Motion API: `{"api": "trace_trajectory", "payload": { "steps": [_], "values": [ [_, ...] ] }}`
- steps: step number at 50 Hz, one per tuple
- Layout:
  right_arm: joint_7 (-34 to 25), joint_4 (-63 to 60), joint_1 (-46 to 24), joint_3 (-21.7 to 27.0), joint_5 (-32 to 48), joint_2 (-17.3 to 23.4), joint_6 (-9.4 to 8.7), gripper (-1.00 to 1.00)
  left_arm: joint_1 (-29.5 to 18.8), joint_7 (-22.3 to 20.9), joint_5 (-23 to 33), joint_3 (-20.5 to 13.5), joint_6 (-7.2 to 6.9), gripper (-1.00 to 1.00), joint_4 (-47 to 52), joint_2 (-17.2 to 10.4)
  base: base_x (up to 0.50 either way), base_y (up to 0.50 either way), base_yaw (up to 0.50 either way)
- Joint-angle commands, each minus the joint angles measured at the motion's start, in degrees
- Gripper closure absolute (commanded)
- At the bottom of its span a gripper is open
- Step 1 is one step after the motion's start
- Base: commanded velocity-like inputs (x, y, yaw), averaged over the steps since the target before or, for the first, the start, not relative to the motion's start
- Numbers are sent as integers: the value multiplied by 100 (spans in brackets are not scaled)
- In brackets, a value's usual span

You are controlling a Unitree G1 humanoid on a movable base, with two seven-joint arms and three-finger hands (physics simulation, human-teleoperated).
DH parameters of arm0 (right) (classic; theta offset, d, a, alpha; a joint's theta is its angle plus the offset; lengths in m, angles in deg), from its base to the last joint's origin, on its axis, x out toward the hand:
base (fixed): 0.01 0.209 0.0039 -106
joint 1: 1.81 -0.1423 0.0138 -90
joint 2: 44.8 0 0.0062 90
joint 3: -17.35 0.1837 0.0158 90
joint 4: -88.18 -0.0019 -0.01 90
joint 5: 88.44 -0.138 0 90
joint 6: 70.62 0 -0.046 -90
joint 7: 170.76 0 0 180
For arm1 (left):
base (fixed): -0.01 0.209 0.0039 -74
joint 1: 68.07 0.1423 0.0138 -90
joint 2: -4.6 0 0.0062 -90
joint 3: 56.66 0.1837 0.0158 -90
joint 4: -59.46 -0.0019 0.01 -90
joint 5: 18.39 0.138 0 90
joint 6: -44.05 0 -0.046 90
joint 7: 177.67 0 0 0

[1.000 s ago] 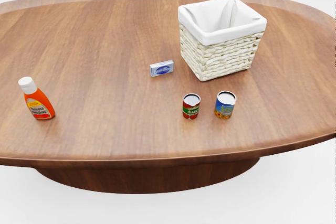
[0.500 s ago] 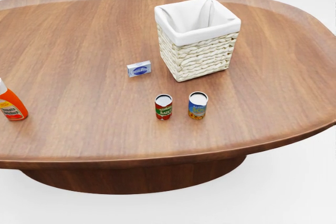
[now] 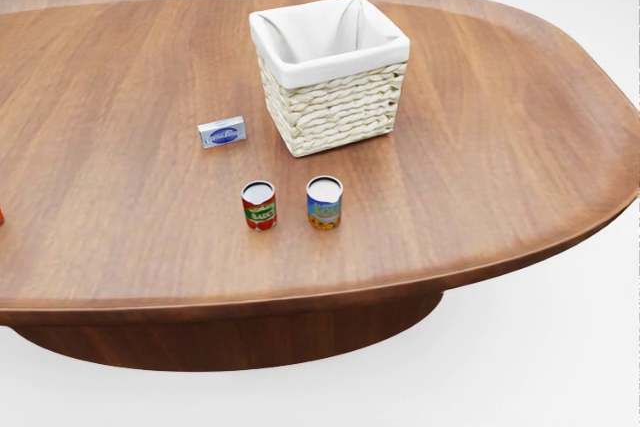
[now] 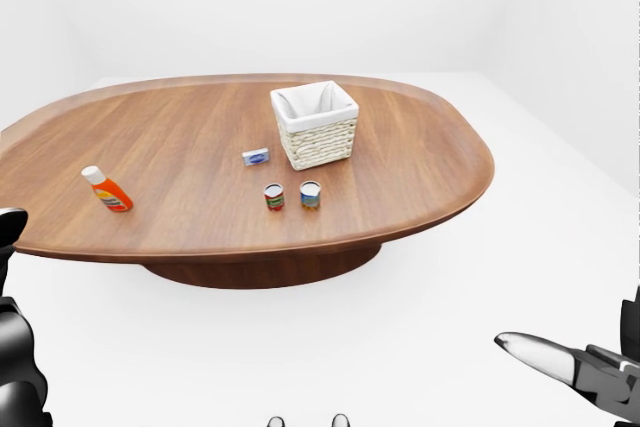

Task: Pick up the tomato sauce, and put it in the basket.

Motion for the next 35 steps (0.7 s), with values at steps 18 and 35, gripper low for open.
{"api": "trace_trajectory", "payload": {
  "steps": [18,35],
  "values": [
    [98,-1,-7,-81,24,125,0,-100,-22,2,33,-2,0,-100,-50,-21,0,-28,0],
    [38,-1,-29,-210,249,8,0,-100,-1,-17,35,-8,0,-100,-59,-3,0,-22,0]
  ]
}}
